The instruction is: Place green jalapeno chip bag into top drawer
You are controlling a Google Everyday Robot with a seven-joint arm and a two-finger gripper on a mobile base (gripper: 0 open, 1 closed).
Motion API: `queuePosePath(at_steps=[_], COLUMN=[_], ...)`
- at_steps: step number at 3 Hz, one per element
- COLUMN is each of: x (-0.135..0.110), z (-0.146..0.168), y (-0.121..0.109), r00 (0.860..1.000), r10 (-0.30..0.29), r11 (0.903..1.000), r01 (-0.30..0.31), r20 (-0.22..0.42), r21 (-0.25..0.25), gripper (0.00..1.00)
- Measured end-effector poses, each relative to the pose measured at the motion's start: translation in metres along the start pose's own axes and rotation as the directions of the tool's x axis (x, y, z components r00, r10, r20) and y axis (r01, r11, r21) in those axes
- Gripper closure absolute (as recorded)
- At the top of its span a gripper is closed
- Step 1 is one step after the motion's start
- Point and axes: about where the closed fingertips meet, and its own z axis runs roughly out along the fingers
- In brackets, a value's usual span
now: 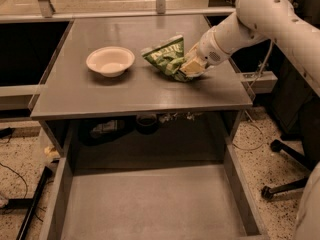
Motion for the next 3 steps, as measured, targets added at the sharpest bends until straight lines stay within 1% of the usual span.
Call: queuePosePath(at_steps=[1,2,3], x=[0.0,-0.003,-0.01], z=[0.0,-0.014,-0.038], y=[0.0,0.008,0.019], r00=[1.0,1.0,0.999], r10=[0.0,-0.013,-0.039], r11=[1.0,0.9998,0.9984], r01=[0.0,0.013,0.039], r20=[0.0,-0.001,0.01], r21=[0.0,0.013,0.041], gripper=[1.0,1.0,1.0])
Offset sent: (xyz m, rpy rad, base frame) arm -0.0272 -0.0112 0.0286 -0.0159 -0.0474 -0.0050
